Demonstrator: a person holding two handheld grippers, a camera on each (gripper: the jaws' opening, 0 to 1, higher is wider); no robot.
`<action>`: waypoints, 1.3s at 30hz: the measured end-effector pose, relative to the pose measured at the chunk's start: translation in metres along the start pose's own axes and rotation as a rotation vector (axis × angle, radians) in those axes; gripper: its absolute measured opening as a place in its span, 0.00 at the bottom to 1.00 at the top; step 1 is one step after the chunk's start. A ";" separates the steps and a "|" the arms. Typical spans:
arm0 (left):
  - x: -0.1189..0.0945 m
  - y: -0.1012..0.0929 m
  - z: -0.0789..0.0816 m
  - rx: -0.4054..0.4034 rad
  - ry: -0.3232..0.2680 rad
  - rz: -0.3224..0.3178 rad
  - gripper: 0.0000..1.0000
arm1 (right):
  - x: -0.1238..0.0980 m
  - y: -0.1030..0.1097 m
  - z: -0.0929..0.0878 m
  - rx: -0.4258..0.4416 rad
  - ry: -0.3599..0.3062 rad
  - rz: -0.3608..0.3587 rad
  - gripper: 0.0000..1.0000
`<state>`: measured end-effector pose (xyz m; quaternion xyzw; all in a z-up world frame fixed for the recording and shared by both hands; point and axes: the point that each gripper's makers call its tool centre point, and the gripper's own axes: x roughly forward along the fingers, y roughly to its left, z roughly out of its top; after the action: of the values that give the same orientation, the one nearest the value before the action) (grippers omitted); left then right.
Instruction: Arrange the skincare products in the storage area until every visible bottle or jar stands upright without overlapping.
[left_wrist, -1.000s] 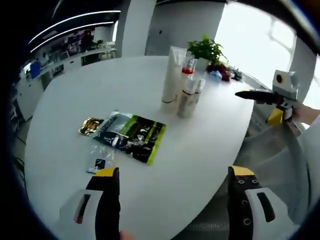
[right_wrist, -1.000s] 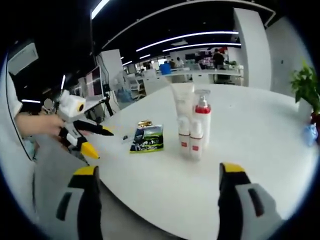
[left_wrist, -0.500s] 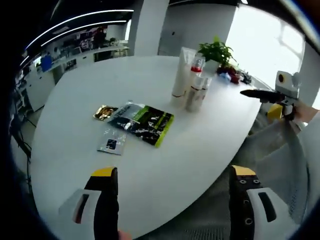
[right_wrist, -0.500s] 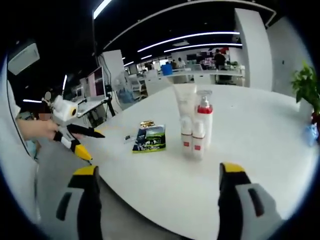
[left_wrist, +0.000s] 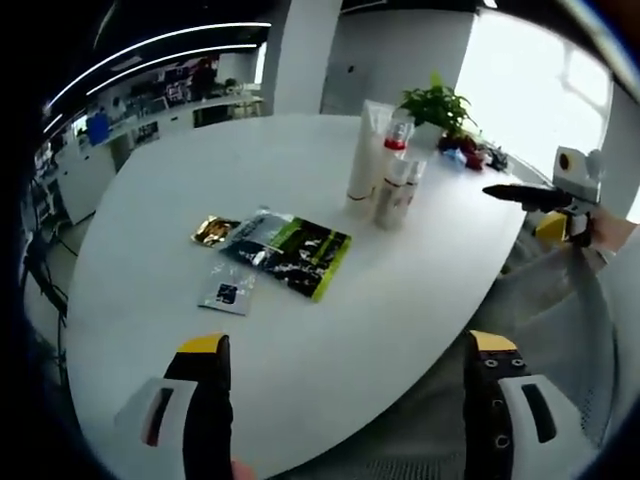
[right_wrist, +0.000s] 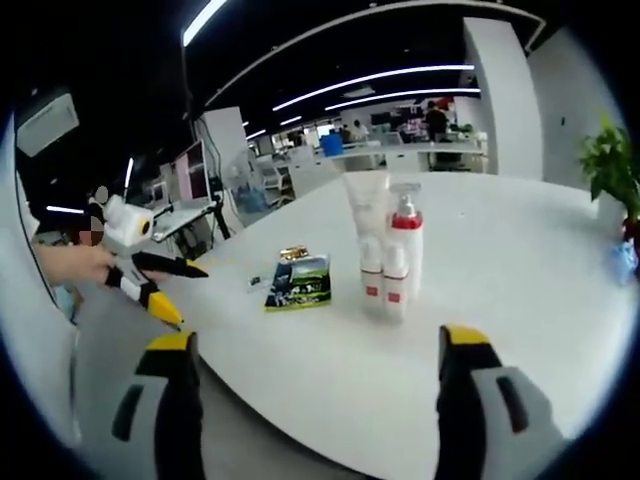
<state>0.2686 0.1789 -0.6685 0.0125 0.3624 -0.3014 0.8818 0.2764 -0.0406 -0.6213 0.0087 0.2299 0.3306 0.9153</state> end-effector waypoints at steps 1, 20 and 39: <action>0.001 -0.001 0.000 -0.002 0.000 -0.001 0.96 | 0.000 0.000 -0.001 0.000 0.002 0.001 1.00; 0.027 -0.002 0.018 -0.098 0.012 0.033 0.97 | 0.001 -0.002 -0.001 0.002 0.000 -0.006 1.00; 0.074 0.015 0.021 -0.237 0.097 0.112 0.97 | 0.001 -0.004 -0.002 0.016 0.001 -0.011 1.00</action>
<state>0.3311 0.1476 -0.7039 -0.0568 0.4363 -0.2058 0.8741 0.2791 -0.0436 -0.6241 0.0145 0.2328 0.3236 0.9170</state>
